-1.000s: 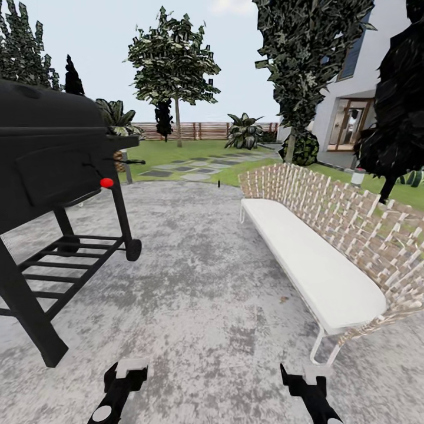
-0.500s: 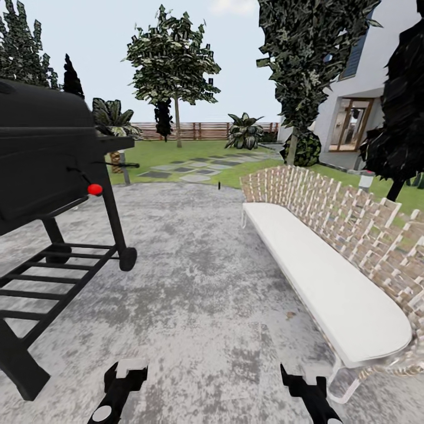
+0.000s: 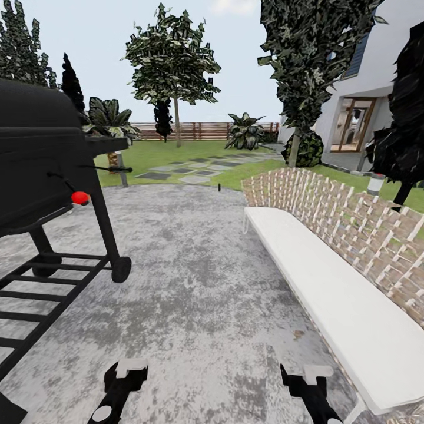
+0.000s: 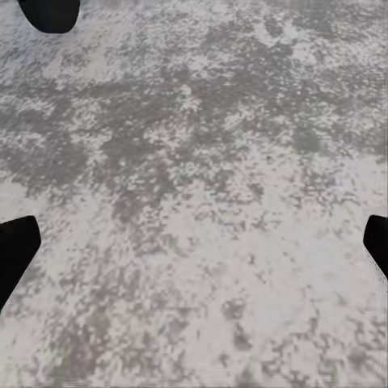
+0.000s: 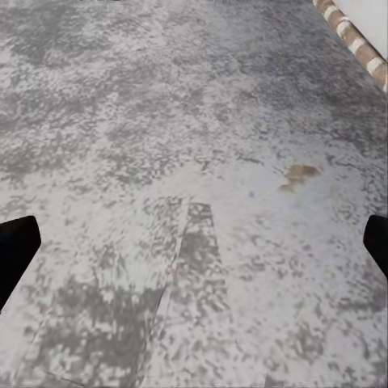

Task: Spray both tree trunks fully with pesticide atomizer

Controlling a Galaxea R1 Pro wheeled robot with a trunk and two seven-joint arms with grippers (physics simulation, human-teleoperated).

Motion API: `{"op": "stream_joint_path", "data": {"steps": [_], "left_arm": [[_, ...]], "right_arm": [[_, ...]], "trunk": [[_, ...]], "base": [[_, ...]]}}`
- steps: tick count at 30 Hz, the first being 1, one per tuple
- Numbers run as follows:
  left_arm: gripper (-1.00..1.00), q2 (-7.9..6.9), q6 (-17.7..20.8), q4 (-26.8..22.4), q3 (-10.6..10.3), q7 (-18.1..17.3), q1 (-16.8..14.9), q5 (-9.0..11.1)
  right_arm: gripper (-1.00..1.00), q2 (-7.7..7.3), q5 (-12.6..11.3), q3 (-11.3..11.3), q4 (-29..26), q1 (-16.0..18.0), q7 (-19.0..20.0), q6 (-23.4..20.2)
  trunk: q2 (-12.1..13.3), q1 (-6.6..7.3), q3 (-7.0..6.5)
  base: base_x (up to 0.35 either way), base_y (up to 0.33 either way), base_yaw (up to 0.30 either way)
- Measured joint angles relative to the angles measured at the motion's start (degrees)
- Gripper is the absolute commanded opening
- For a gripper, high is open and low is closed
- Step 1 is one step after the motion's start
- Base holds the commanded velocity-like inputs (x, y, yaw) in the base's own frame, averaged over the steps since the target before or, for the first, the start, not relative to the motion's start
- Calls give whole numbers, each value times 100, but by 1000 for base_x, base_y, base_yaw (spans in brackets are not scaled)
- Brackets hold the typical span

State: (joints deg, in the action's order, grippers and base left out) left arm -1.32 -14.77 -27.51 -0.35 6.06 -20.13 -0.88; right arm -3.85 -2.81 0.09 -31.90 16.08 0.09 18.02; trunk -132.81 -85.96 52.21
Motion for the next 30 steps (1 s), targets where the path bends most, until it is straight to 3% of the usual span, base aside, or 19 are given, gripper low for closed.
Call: {"op": "stream_joint_path", "data": {"steps": [30], "left_arm": [[100, 0, -2, 0, 0, 0, 0, 0]], "right_arm": [[100, 2, 0, 0, 0, 0, 0, 3]], "trunk": [[0, 0, 0]], "base": [[340, 0, 0]]}}
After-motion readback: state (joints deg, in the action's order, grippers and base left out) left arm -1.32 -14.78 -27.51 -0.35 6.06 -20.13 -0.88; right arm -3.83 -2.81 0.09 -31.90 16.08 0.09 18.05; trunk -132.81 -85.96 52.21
